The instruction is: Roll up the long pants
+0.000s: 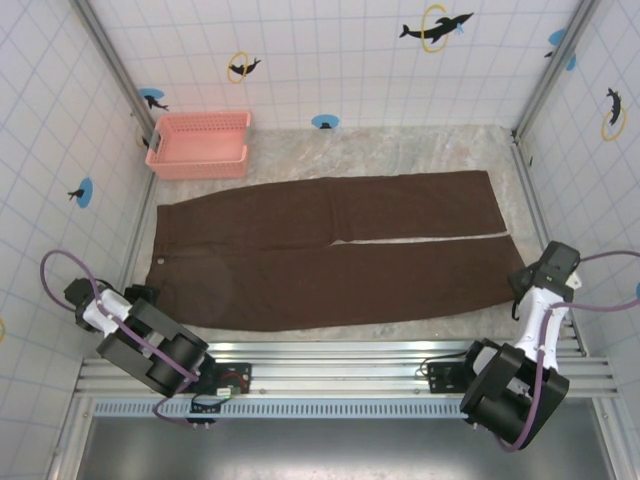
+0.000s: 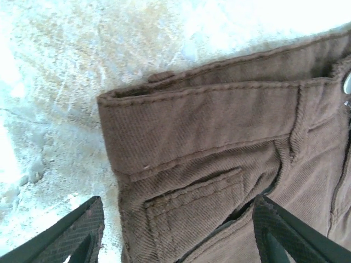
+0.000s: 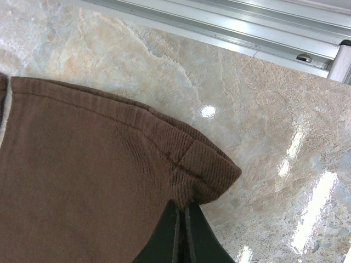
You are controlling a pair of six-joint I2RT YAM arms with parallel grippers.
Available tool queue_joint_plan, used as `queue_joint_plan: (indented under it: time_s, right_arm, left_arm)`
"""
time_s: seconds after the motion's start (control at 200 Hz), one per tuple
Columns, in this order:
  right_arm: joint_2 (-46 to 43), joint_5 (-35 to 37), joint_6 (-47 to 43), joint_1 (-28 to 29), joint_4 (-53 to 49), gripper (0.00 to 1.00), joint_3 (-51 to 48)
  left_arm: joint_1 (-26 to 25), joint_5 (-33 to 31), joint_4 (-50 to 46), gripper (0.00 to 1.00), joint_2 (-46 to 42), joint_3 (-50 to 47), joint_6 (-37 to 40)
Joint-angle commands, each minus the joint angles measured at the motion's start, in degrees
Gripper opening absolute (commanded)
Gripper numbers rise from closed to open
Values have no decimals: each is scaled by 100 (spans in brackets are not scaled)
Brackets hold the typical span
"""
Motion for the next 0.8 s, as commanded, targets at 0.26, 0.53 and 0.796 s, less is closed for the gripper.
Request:
queue_joint_plan:
  time_s: [0.26,0.53,0.796]
  right_arm:
    - [-84,4,-123,-39,-27,0,229]
    - [-411,38,-375,-53,-455,0,774]
    - [-535,4,-595,-44,-854,0,1834]
  left_arm:
    - [40,-319,127,0,697,-88,-28]
    - [38,-423,-596,0,-473,402,138]
    - [-166,68,-912,0,-1025,1012,-210]
